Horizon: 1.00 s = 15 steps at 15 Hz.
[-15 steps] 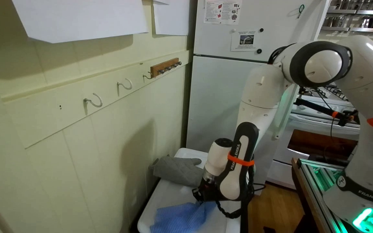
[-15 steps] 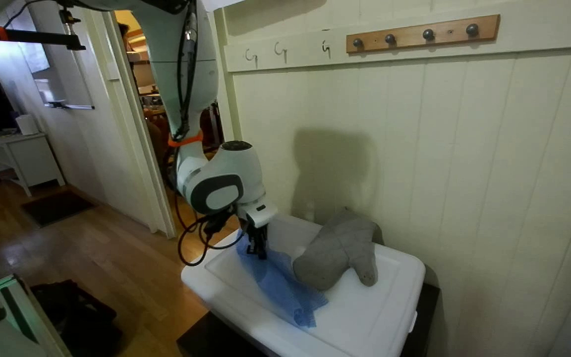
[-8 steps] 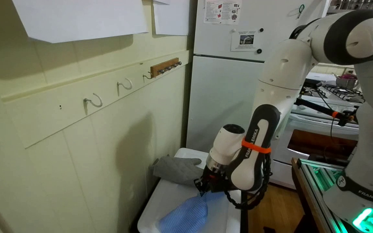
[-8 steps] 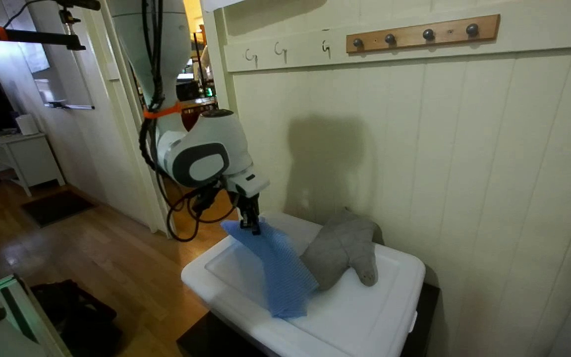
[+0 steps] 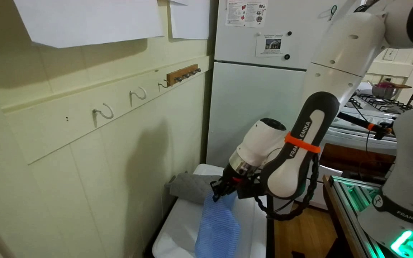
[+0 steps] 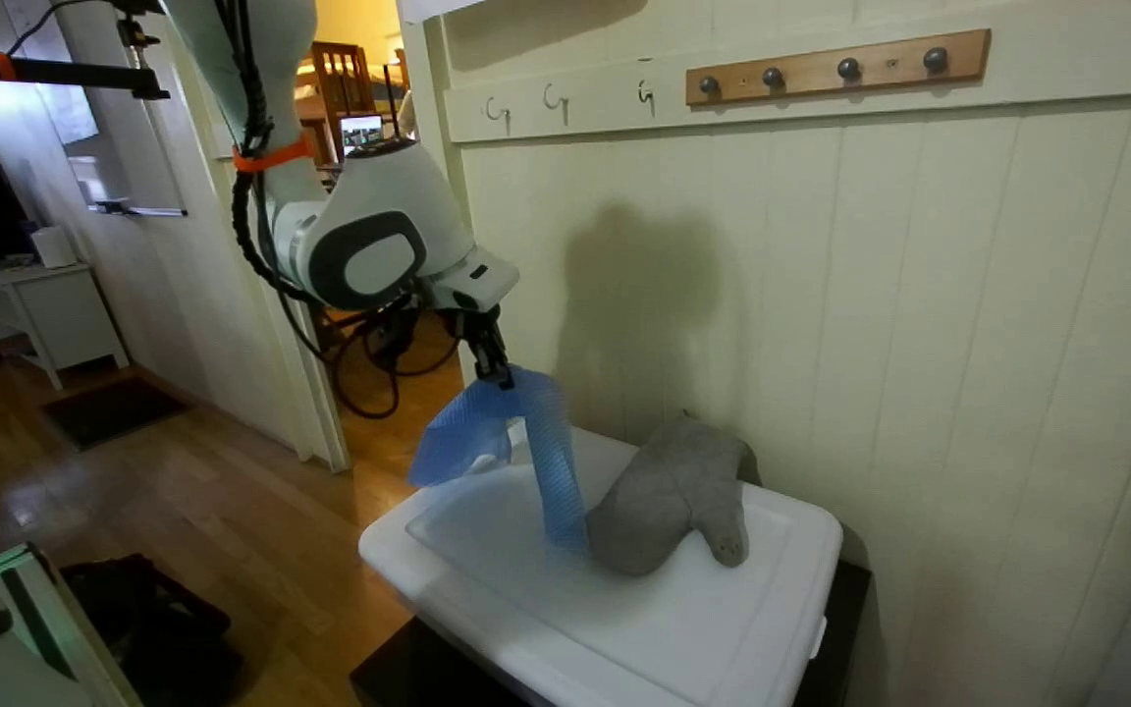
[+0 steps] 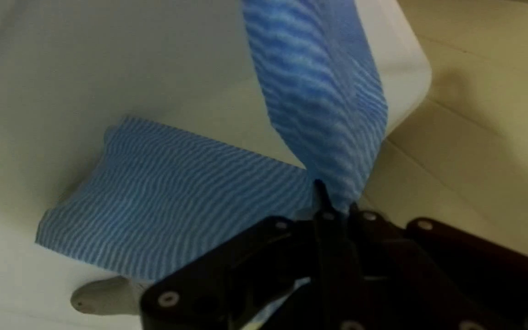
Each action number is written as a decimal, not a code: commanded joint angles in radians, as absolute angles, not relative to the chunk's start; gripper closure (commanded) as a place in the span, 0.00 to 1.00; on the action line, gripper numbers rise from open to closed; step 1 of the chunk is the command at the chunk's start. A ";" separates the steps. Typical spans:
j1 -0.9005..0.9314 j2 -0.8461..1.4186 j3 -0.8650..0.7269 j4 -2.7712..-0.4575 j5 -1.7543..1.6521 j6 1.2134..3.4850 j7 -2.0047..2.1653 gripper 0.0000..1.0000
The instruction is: Hang the blue cloth
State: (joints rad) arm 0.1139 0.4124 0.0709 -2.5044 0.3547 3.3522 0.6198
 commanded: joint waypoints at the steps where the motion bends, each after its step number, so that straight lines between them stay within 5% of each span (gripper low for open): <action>1: 0.118 0.295 0.093 -2.568 0.373 3.396 0.566 1.00; 15: 0.124 0.029 0.140 -2.549 0.364 3.478 0.486 1.00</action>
